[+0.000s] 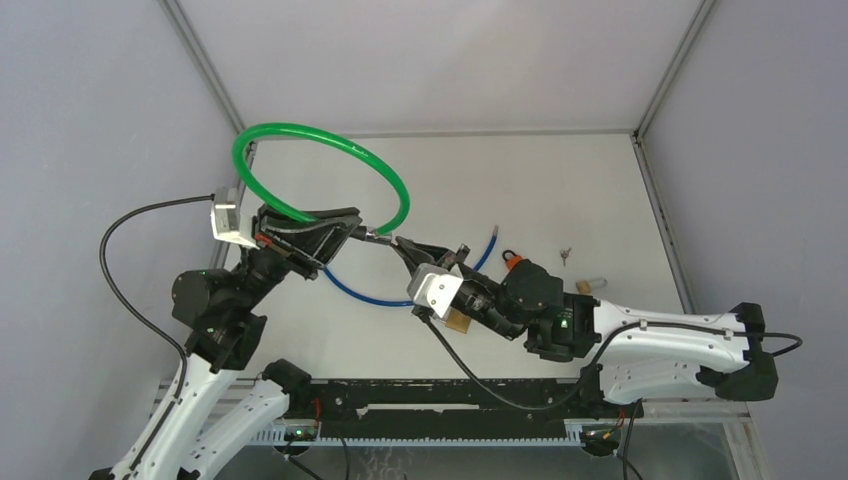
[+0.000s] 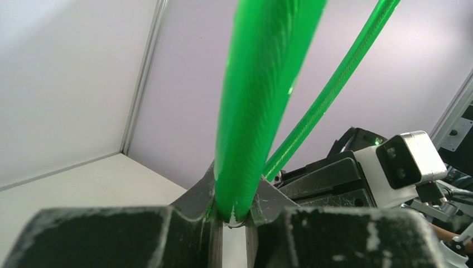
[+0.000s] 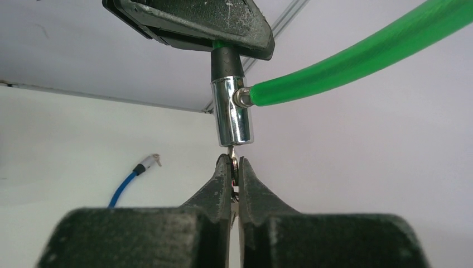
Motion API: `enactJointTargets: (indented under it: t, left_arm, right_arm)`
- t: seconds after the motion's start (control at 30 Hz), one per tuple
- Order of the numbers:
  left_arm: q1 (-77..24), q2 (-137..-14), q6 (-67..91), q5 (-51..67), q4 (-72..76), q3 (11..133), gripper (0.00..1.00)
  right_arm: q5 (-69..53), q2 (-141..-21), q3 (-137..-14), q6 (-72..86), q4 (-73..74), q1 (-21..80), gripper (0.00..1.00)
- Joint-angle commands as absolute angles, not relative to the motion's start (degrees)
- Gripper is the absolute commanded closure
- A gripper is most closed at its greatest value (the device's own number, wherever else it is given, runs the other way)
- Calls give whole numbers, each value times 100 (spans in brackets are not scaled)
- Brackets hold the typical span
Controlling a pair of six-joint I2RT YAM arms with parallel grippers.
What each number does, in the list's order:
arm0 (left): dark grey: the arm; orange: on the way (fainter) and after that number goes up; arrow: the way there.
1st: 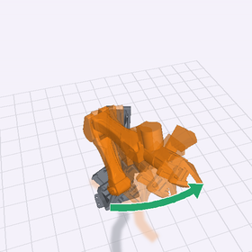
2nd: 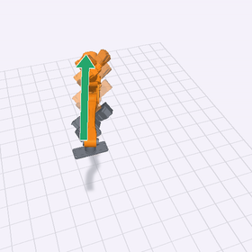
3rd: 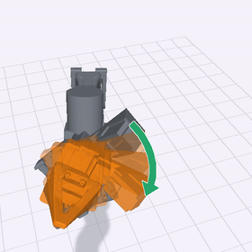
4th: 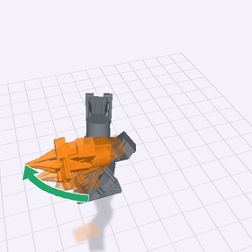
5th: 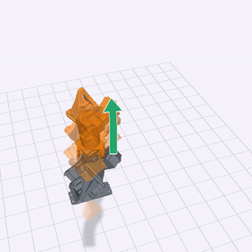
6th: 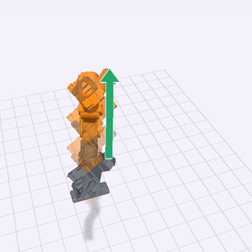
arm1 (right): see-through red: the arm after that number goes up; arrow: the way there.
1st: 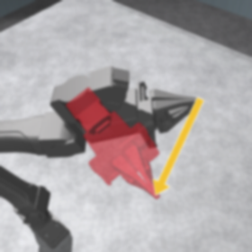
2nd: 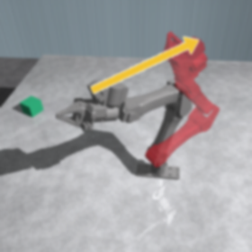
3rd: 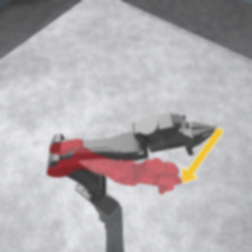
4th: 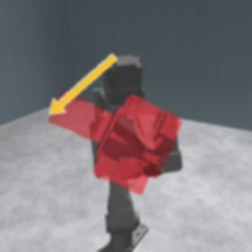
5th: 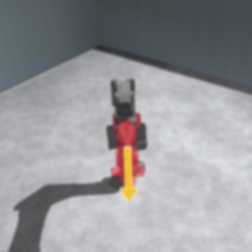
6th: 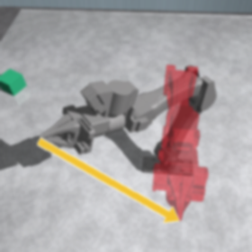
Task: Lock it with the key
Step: Lock the lock.
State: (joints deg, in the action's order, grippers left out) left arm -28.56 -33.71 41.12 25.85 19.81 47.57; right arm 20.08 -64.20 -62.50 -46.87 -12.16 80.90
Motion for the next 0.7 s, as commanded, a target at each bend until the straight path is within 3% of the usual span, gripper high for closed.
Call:
enactJointTargets:
  t: [0.0, 0.1, 0.2, 0.23, 0.47, 0.67]
  left_arm:
    - [-2950, -3406, 4242, 2844, 1960, 4758, 100]
    - [-2942, -3404, 4160, 2852, 1973, 4793, 100]
    - [-2940, -3366, 4067, 2915, 1998, 4820, 100]
    - [-2944, -3365, 4049, 2936, 2022, 4827, 100]
    - [-2944, -3382, 4019, 2938, 2040, 4808, 100]
    - [-2943, -3385, 3992, 2971, 2012, 4825, 100]
  right_arm:
    - [1769, -6161, -6519, -4418, -1250, 8001, 88]
    - [1473, -6009, -6518, -4182, -794, 7902, 48]
    - [1004, -5696, -6514, -3518, -230, 7539, 17]
    - [652, -5598, -6513, -3122, -71, 7358, 11]
    - [-2189, -5450, -6516, -1262, 608, 5916, 9]
    - [-3279, -5859, -6521, -243, -154, 5445, 21]
